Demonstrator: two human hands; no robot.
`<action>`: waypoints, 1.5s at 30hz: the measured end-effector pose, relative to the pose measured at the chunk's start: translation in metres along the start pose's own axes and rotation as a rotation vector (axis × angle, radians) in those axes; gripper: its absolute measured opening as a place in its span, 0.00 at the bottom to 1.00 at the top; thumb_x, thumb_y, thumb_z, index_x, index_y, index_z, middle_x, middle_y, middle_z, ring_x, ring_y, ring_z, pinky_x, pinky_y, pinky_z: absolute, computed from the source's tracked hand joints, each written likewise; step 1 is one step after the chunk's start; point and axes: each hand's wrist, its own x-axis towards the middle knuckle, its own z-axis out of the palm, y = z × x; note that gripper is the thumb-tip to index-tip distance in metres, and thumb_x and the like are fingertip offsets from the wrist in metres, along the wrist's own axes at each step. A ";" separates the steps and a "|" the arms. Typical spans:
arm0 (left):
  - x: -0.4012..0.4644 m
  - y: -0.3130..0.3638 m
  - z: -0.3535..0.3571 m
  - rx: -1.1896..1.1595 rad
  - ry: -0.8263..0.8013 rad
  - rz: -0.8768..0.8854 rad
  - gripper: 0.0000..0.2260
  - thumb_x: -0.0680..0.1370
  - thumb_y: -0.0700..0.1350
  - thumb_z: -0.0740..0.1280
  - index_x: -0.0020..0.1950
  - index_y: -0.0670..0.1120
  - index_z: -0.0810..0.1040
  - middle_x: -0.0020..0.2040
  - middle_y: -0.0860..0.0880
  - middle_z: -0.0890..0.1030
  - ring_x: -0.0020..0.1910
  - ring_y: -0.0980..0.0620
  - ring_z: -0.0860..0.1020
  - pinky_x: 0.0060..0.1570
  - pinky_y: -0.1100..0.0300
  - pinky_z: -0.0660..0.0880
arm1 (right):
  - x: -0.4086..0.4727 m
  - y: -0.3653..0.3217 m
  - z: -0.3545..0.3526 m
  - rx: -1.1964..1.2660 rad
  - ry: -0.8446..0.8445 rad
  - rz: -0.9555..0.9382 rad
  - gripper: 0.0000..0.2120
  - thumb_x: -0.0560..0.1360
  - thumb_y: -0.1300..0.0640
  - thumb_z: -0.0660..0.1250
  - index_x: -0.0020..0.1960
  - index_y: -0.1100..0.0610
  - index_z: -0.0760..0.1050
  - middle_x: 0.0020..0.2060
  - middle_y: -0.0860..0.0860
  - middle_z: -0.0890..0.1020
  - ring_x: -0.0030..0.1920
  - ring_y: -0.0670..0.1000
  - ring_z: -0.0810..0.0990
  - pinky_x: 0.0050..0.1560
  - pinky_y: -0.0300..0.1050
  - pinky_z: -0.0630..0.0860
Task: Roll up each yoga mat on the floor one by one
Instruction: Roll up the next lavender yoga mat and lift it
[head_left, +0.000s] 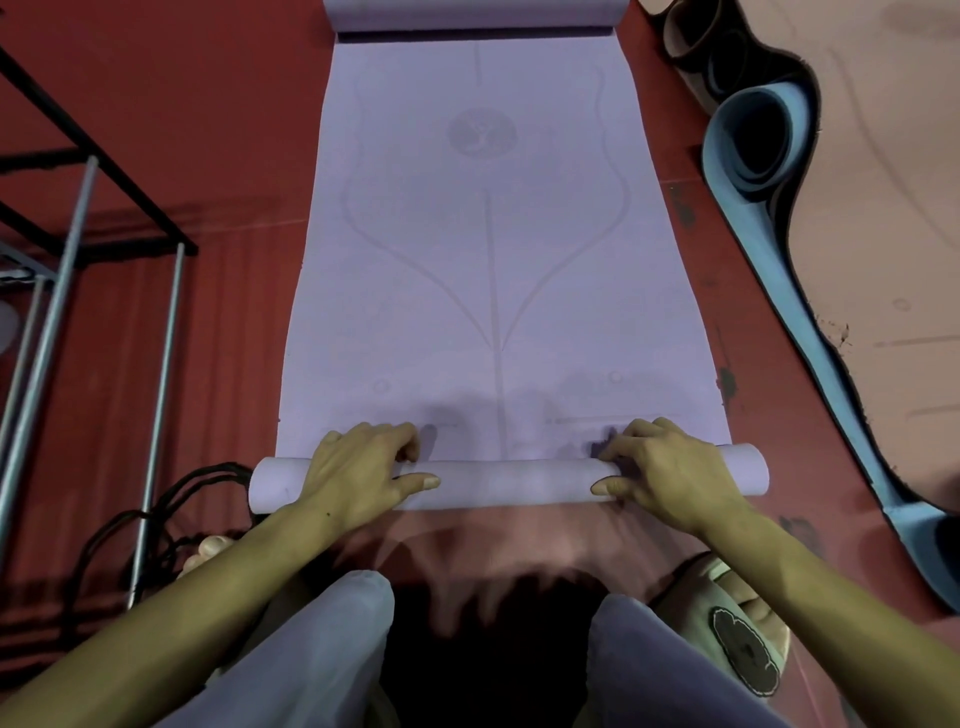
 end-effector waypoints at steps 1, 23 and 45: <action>0.000 0.000 0.001 0.005 0.029 0.011 0.19 0.75 0.71 0.67 0.51 0.58 0.74 0.48 0.60 0.77 0.49 0.53 0.74 0.51 0.52 0.69 | 0.001 -0.001 0.000 0.005 -0.004 0.011 0.21 0.73 0.29 0.69 0.62 0.37 0.81 0.54 0.42 0.77 0.58 0.49 0.74 0.47 0.50 0.76; -0.009 0.003 0.016 0.207 0.195 0.230 0.27 0.72 0.71 0.66 0.66 0.61 0.82 0.53 0.56 0.80 0.51 0.49 0.78 0.47 0.51 0.70 | -0.009 -0.016 0.034 -0.078 0.469 0.067 0.12 0.80 0.44 0.68 0.53 0.51 0.84 0.48 0.48 0.81 0.48 0.57 0.75 0.43 0.52 0.74; -0.002 -0.007 0.011 0.245 0.348 0.191 0.23 0.77 0.66 0.66 0.61 0.51 0.85 0.53 0.51 0.80 0.48 0.45 0.76 0.46 0.49 0.72 | 0.012 -0.001 0.014 0.037 0.280 -0.007 0.16 0.76 0.42 0.74 0.57 0.50 0.79 0.51 0.46 0.79 0.51 0.54 0.75 0.43 0.47 0.71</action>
